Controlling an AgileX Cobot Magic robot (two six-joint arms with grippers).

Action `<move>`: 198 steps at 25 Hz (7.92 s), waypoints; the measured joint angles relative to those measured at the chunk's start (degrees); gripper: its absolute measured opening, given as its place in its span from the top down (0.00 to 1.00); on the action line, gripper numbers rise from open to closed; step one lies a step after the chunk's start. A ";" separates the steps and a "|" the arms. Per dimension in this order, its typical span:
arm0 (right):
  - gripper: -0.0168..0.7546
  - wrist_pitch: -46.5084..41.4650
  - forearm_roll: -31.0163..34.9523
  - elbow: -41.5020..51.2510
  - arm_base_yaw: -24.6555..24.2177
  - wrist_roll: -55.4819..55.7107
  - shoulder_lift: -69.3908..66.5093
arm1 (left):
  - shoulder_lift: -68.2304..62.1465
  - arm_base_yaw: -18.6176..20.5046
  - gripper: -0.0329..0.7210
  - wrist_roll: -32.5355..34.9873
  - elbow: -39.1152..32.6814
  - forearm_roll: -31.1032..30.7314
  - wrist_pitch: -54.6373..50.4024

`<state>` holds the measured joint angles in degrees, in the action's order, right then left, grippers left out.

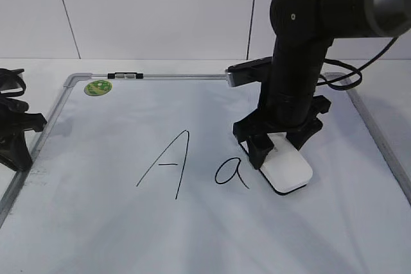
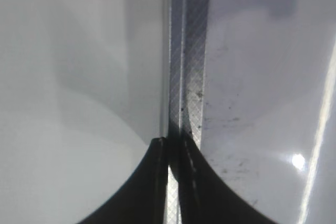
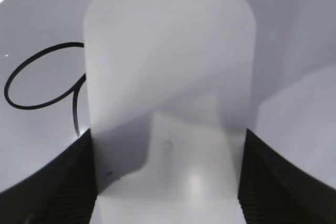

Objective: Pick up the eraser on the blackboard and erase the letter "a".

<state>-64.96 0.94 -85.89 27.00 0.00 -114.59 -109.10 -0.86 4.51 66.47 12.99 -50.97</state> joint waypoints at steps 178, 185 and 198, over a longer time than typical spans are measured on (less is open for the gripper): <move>0.24 -5.07 -4.02 1.85 -20.42 4.77 2.92 | -0.12 0.00 0.85 0.20 0.00 3.21 1.96; 0.24 -4.97 -4.12 1.88 -20.42 4.77 2.66 | -0.12 0.00 0.85 0.20 0.00 3.30 2.06; 0.24 -4.84 -4.12 1.88 -20.42 4.92 2.66 | -0.12 0.00 0.84 0.20 0.00 3.43 2.16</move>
<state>-69.81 -3.18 -84.00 6.57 4.92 -111.93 -109.21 -0.86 4.72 66.47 16.42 -48.81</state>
